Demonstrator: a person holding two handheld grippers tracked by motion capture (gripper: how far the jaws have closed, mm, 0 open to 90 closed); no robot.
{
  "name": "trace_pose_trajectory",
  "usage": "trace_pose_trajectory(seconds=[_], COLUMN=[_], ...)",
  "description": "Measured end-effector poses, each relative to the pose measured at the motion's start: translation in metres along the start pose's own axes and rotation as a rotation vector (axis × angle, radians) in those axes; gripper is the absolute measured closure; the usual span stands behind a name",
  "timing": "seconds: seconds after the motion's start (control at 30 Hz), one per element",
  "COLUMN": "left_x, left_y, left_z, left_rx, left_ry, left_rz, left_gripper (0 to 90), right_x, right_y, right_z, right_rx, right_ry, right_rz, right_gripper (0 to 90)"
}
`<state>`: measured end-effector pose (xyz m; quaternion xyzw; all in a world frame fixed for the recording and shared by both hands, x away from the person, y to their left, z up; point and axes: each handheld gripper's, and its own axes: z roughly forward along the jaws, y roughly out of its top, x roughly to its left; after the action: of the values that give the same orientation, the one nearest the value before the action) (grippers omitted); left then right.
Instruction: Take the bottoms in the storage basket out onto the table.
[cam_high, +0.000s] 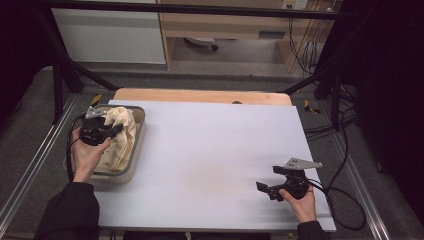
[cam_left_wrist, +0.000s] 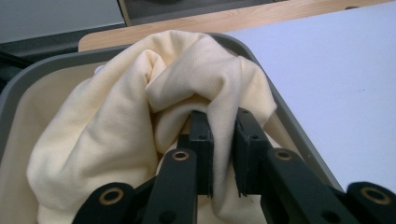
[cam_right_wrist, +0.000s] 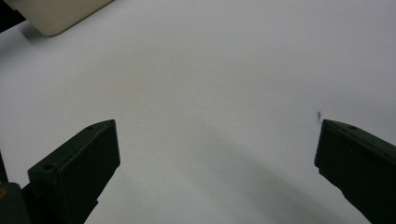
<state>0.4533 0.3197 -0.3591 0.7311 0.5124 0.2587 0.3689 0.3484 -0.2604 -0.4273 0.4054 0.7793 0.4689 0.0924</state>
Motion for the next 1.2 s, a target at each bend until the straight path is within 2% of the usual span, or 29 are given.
trace_pose_trajectory(seconds=[0.5,0.83,1.2], left_x=[0.004,0.002,0.003], left_y=[-0.001,-0.001,0.0], left_z=[-0.012,-0.019,-0.03], left_rx=[-0.052,-0.088,-0.135], left_ry=[0.014,0.03,0.033], left_rz=[-0.007,0.003,-0.004], left_gripper=[79.3,79.3,79.3], right_x=[0.0,0.0,0.0], right_y=[0.0,0.0,0.0], right_z=[0.0,0.0,0.0], right_rx=[0.0,0.0,0.001], right_ry=[-0.002,-0.002,-0.002], right_rz=[-0.001,0.0,-0.001], right_gripper=[0.5,0.5,0.5])
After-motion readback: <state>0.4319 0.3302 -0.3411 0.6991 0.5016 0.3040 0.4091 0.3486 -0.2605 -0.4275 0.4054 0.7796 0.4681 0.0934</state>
